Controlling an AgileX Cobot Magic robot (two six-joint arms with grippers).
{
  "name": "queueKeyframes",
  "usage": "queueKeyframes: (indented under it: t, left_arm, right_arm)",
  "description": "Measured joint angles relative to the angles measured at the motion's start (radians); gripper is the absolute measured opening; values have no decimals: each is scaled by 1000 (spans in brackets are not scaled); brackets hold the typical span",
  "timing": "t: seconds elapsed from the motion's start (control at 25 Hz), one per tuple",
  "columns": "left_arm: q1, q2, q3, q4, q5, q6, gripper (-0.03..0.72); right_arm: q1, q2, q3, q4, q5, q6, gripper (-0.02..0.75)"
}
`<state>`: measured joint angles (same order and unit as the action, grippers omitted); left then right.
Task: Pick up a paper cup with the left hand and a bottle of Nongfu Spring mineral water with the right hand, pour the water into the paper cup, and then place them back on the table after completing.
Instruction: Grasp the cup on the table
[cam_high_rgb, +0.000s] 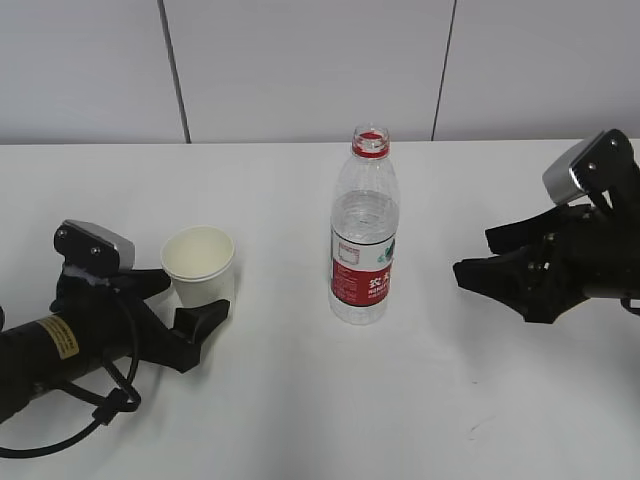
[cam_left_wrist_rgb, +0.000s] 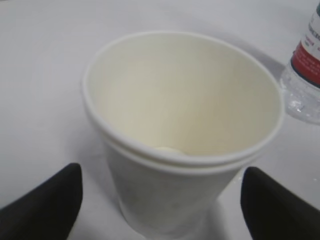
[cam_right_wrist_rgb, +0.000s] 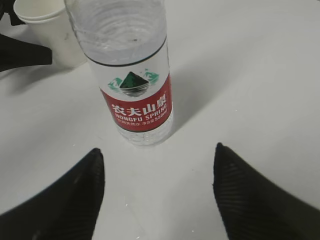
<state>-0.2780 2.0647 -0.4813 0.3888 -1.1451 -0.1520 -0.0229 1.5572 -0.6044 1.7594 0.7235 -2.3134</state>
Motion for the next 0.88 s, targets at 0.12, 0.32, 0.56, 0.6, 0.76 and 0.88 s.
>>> queueKeyframes:
  t: [0.12, 0.32, 0.56, 0.6, 0.76, 0.88]
  left_arm:
    - [0, 1, -13, 20, 1, 0, 608]
    - [0, 6, -30, 35, 1, 0, 610]
    - [0, 8, -30, 31, 2, -1, 599]
    - [0, 8, -30, 31, 2, -1, 591]
    - [0, 8, -47, 30, 1, -1, 578]
    - [0, 8, -60, 29, 1, -1, 575]
  right_arm:
    - [0, 0, 0, 0, 0, -4, 501]
    - [0, 0, 0, 0, 0, -4, 501]
    - [0, 0, 0, 0, 0, -4, 501]
    - [0, 0, 0, 0, 0, -4, 501]
    - [0, 0, 0, 0, 0, -4, 501]
    - [0, 0, 0, 0, 0, -4, 501]
